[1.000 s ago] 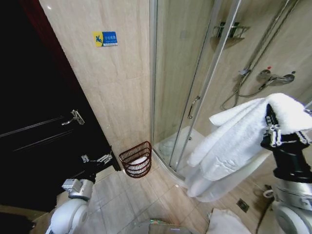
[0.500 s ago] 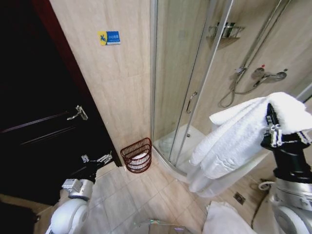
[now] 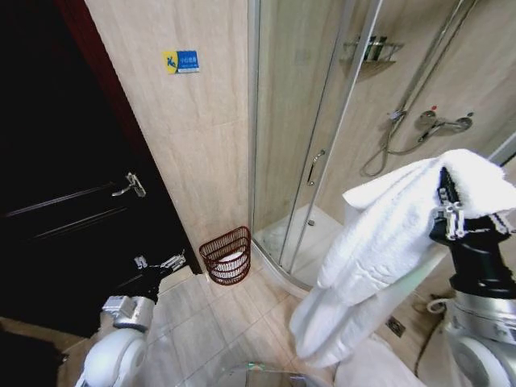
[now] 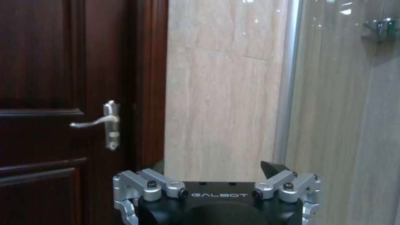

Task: Discard the used towel into the hamper.

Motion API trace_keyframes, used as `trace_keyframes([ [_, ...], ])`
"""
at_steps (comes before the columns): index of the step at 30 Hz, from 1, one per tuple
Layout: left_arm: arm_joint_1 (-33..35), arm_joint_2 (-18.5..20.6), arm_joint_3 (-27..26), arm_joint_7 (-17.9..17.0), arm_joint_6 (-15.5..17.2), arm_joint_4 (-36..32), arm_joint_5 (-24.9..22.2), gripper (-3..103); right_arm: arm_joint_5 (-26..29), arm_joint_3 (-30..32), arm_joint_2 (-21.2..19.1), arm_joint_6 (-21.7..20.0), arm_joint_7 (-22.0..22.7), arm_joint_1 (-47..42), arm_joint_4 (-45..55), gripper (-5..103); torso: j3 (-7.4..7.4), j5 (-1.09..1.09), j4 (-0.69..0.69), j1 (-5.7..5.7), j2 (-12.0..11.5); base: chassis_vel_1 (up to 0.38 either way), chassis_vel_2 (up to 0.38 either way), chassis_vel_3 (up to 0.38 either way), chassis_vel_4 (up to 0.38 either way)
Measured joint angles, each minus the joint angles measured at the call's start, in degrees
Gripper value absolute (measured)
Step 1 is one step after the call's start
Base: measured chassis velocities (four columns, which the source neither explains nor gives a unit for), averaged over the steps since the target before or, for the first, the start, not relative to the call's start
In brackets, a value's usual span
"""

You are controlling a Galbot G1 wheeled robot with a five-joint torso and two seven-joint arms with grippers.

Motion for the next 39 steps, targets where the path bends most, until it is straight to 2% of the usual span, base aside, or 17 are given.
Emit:
trace_keyframes([
  [15, 0.0, 0.0, 0.0, 0.0, 0.0, 0.0, 0.0, 100, 3.16, -1.37, -3.47, -2.39, 0.76, 4.97, 0.0, 10, -0.49, 0.01, 0.0, -0.38, -0.93, 0.083, 0.073, 0.07, 0.077],
  [26, 0.01, 0.0, -0.01, -0.01, 0.0, 0.0, 0.0, 100, 3.81, -2.29, -3.87, -2.58, 0.35, 6.82, -0.08, 10, -0.46, 0.0, 0.03, -0.38, -0.87, 0.104, 0.099, 0.097, 0.089],
  [29, 0.0, 0.0, -0.01, -0.01, 0.0, 0.0, 0.0, 100, 4.8, -3.36, -5.53, -3.54, 0.68, 9.64, -1.4, 10, -0.44, 0.03, -0.02, -0.36, -0.84, 0.0, 0.0, 0.0, 0.0],
  [39, 0.0, 0.0, 0.0, 0.0, 0.0, 0.0, 0.0, 100, 7.54, -7.34, -12.03, -6.2, 1.93, 19.75, -5.73, 10, -0.42, 0.01, 0.02, -0.32, -0.8, 0.0, 0.0, 0.0, 0.0],
])
